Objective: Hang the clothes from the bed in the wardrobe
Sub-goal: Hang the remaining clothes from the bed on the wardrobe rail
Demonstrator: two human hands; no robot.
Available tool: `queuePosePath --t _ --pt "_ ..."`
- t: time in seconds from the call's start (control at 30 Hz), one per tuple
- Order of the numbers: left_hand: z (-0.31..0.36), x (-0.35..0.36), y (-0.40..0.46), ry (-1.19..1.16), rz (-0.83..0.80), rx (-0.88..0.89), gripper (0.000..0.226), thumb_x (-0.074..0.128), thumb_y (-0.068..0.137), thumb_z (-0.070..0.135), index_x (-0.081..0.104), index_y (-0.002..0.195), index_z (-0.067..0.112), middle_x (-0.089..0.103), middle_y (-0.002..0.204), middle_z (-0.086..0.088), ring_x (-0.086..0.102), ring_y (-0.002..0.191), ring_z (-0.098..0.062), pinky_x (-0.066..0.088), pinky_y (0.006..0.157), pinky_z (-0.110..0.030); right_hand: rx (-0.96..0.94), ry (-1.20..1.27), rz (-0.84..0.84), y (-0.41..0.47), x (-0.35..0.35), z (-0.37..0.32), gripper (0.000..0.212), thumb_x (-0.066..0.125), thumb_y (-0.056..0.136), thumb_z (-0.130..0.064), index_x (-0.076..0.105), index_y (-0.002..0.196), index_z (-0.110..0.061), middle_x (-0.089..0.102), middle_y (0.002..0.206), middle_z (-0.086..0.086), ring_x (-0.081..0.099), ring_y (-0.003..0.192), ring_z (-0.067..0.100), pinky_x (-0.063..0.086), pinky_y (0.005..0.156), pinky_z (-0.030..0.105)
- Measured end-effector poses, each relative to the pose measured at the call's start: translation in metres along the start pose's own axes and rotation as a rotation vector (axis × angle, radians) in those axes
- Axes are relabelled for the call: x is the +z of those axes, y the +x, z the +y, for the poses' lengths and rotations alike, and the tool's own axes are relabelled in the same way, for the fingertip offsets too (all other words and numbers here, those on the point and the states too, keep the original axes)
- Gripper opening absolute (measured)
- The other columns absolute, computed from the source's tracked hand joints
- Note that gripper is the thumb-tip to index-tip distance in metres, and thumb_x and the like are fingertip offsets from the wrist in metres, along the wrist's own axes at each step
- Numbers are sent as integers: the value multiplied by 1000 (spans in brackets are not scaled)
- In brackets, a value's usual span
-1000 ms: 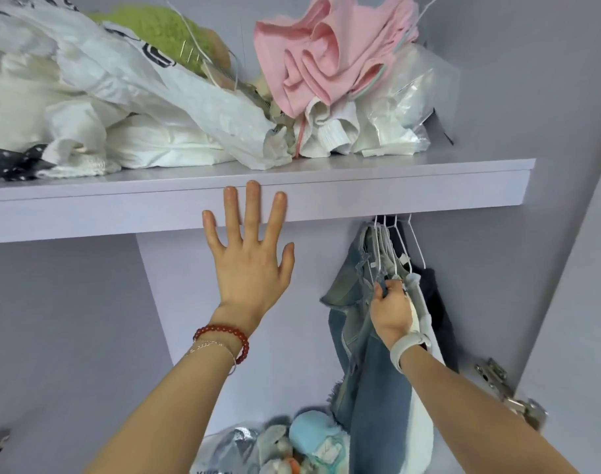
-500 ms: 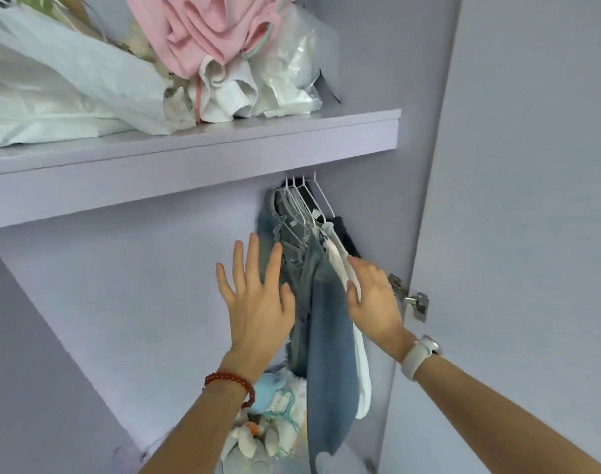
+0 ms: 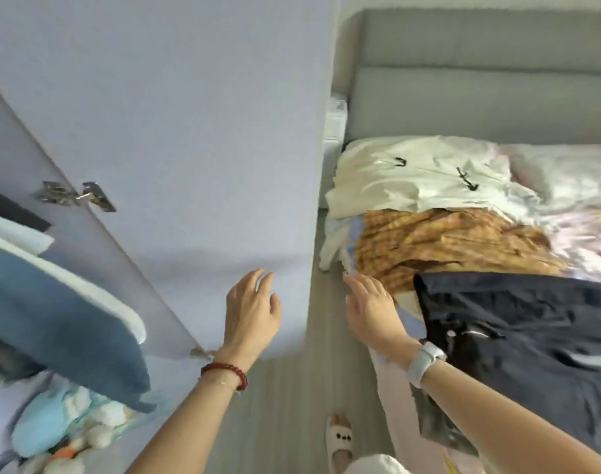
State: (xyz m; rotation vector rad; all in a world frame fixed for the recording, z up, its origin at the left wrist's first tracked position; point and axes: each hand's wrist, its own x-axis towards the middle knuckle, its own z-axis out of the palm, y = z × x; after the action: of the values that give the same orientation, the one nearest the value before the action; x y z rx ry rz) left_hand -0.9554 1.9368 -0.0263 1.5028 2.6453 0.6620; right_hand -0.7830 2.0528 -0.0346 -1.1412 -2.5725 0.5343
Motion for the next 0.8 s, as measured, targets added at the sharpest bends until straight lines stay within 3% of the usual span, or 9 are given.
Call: queuePosePath --t 0.23,0.4,0.57,0.8 --pt "142 93 23 -154 -263 380 37 47 92 18 51 128 10 47 136 -6 47 120 -26 35 100 -35 482 12 98 -87 -46 135 42 35 96 -18 37 138 -14 37 144 3 27 135 20 25 109 32" --pt "227 146 54 -203 -407 526 37 46 93 15 50 129 8 48 135 -8 44 124 -23 34 102 -33 703 58 153 -111 -73 214 41 35 97 -17 37 138 -13 36 144 1 28 134 20 26 109 31" --pt "309 200 106 -149 -459 630 39 42 95 24 46 132 13 45 138 -2 43 124 -18 35 99 -28 807 133 221 -80 -104 306 40 35 96 -14 38 136 -11 38 142 4 33 131 21 26 105 28" --pt "409 304 187 -92 -583 605 42 39 96 25 41 137 16 39 142 0 35 130 -17 33 103 -28 948 298 269 17 -136 468 40 32 97 -16 36 137 -8 42 139 12 42 125 28 36 96 33"
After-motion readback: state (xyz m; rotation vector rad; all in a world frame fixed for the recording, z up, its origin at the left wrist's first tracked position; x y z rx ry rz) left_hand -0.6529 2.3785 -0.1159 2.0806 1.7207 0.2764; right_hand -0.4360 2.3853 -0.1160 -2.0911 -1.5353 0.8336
